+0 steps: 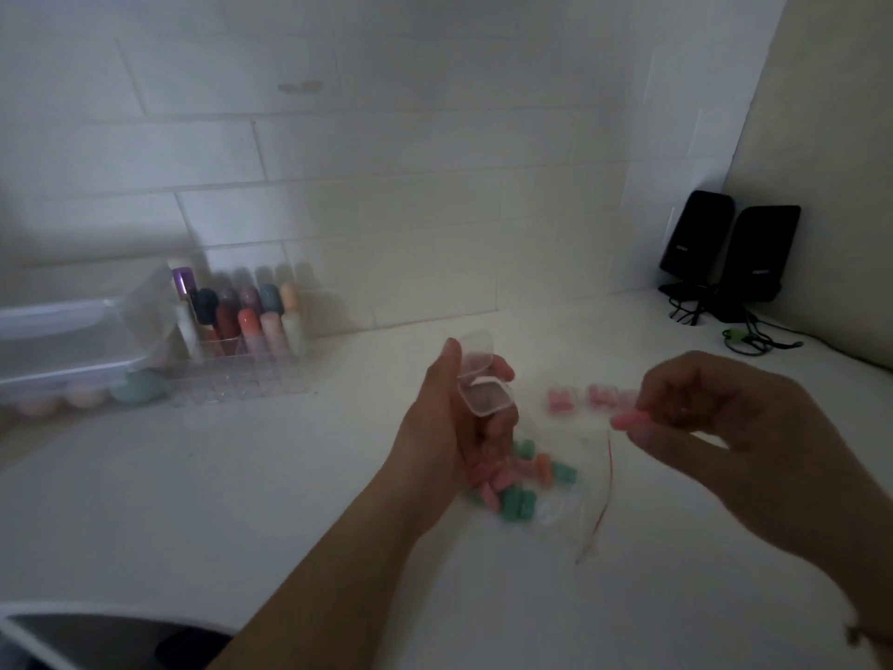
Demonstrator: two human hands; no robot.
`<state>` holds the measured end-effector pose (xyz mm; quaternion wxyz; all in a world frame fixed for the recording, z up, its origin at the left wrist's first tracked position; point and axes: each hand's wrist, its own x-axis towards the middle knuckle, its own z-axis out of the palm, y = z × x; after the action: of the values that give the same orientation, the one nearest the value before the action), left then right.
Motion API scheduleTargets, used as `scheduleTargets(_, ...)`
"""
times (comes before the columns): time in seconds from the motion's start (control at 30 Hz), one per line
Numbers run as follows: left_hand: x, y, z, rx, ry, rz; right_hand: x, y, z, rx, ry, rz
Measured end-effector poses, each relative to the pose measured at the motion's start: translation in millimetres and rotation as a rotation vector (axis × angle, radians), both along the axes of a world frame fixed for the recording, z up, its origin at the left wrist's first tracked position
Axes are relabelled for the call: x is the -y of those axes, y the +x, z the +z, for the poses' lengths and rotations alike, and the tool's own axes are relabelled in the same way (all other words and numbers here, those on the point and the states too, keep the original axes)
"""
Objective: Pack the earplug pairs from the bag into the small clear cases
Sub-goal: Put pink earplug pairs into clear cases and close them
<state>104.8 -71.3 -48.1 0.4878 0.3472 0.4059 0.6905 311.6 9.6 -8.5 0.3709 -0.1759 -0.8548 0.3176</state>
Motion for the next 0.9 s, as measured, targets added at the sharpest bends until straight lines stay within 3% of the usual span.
scheduleTargets(0.17,0.1,16.2,-9.2,-0.199,0.015,-0.101,20.7,-23.6,-20.1,-0.165,-0.020,0.042)
scheduleTargets(0.3,0.2,21.6,-10.2,-0.211,0.057,-0.175,25.8,-35.0,-28.1,-0.098,0.364,-0.115)
scheduleTargets(0.4,0.8,25.9,-10.6,-0.184,0.081,-0.211,23.6,-39.9,-33.3,-0.068,0.511,-0.139)
scheduleTargets(0.73,1.9,24.5,-10.1,-0.053,0.016,-0.181,21.3,-36.4,-29.4,0.031,0.490,0.058)
scheduleTargets(0.9,1.2,22.8,-9.4,0.018,0.034,-0.179,21.3,-30.6,-26.0,0.042,0.508,0.049)
